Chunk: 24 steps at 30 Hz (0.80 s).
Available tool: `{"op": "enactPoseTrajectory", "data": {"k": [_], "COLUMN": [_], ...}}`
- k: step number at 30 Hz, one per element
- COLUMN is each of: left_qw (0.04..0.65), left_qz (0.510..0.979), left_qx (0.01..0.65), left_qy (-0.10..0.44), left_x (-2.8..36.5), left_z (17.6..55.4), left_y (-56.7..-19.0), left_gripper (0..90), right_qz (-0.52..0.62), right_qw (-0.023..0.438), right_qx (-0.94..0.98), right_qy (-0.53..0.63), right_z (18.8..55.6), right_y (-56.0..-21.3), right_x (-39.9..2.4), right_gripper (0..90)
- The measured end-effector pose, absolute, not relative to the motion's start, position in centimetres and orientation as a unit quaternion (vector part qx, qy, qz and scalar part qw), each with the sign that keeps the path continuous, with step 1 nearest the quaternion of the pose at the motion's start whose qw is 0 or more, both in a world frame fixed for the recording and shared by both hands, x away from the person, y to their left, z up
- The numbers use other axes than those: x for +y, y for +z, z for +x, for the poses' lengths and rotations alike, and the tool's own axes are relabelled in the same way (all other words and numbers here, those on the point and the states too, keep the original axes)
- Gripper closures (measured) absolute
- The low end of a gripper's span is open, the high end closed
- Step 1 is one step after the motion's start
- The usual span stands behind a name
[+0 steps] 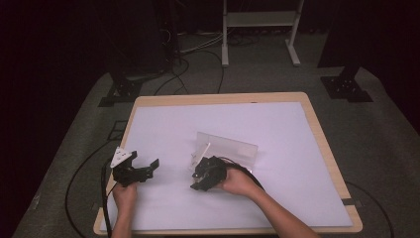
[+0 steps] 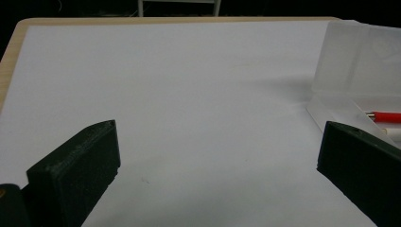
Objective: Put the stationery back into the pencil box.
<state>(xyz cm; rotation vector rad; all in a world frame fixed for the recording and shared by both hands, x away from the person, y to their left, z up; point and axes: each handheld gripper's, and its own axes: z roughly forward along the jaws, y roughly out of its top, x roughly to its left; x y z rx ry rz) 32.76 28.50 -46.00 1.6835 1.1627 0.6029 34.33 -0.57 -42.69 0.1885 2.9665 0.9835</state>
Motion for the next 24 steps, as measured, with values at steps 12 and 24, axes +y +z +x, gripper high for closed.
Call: {"op": "enactPoseTrajectory", "data": {"k": [12,24], "left_qw": [0.483,0.484], "left_qz": [0.691,0.69], "left_qx": [0.478,0.478], "left_qy": [0.247,0.247], "left_x": [28.5,28.5], "left_z": [32.8,32.8], "left_y": [-46.0,-46.0], "left_gripper": [0.0,0.0], "right_qz": [0.067,0.071], "right_qw": [0.015,0.024], "right_qx": [0.948,0.949], "right_qy": [0.311,0.308], "right_z": [35.1,36.0], "right_y": [-41.9,-41.3], "right_x": [-0.7,-0.6], "right_gripper": [57.7,57.8]}}
